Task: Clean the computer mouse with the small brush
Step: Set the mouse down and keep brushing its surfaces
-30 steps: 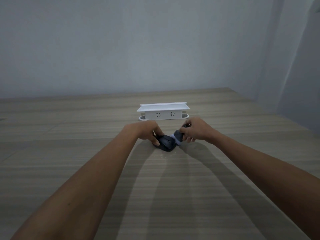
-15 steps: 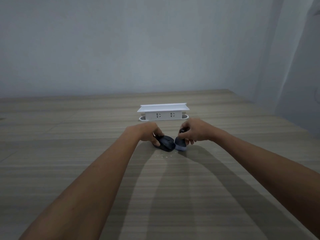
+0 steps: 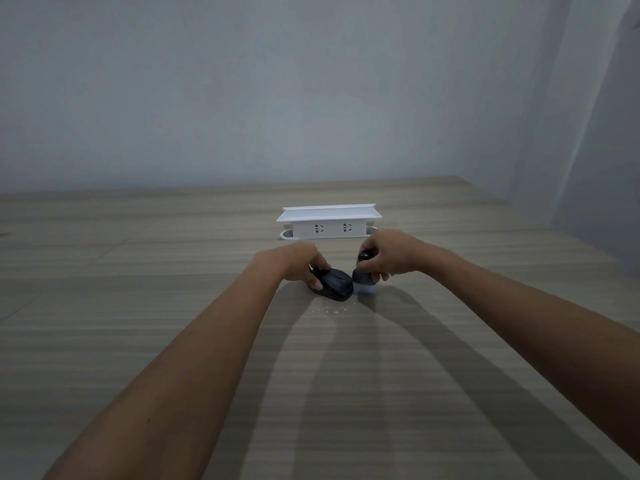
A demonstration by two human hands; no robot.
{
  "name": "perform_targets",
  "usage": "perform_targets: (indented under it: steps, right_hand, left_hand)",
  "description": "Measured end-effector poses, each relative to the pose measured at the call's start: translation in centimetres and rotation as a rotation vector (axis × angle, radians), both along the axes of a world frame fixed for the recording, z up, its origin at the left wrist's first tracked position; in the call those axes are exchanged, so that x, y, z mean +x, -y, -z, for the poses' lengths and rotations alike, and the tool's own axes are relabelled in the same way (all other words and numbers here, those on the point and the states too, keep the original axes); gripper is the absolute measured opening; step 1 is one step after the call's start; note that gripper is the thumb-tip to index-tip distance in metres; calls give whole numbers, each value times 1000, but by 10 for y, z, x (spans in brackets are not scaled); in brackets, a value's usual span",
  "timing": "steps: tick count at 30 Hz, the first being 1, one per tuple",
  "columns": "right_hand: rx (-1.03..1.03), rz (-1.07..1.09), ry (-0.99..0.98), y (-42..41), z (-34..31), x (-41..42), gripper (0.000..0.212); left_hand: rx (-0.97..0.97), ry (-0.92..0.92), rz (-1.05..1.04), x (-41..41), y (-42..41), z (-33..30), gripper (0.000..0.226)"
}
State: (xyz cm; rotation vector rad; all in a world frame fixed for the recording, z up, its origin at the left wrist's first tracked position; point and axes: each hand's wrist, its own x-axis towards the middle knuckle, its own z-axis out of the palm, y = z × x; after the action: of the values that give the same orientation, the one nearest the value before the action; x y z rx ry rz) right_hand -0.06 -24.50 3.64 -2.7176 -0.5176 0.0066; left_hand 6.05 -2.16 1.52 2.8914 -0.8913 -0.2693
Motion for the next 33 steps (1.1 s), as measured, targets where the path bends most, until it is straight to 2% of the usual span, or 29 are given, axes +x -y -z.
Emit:
perform_targets:
  steps: [4, 9, 15, 21, 25, 28, 33]
  right_hand:
    - [-1, -2, 42, -1, 4, 2, 18]
    - [46, -56, -82, 4, -2, 1, 17]
    - [36, 9, 10, 2, 6, 8, 17]
    - [-12, -57, -115, -1, -5, 3, 19]
    - [-45, 6, 16, -3, 1, 9, 21]
    - [-5, 5, 36, -5, 5, 9, 22]
    - [93, -58, -164, -3, -1, 1, 19]
  left_hand:
    - [-16, 0, 1, -1, -1, 2, 53]
    - [-20, -2, 1, -1, -1, 2, 52]
    - [-17, 7, 10, -2, -1, 1, 51]
    - [-9, 20, 13, -4, -1, 1, 52]
    - [-11, 12, -1, -5, -1, 0, 53]
    - [-9, 9, -8, -5, -1, 1, 54]
    - [-19, 8, -10, -6, 0, 0, 52]
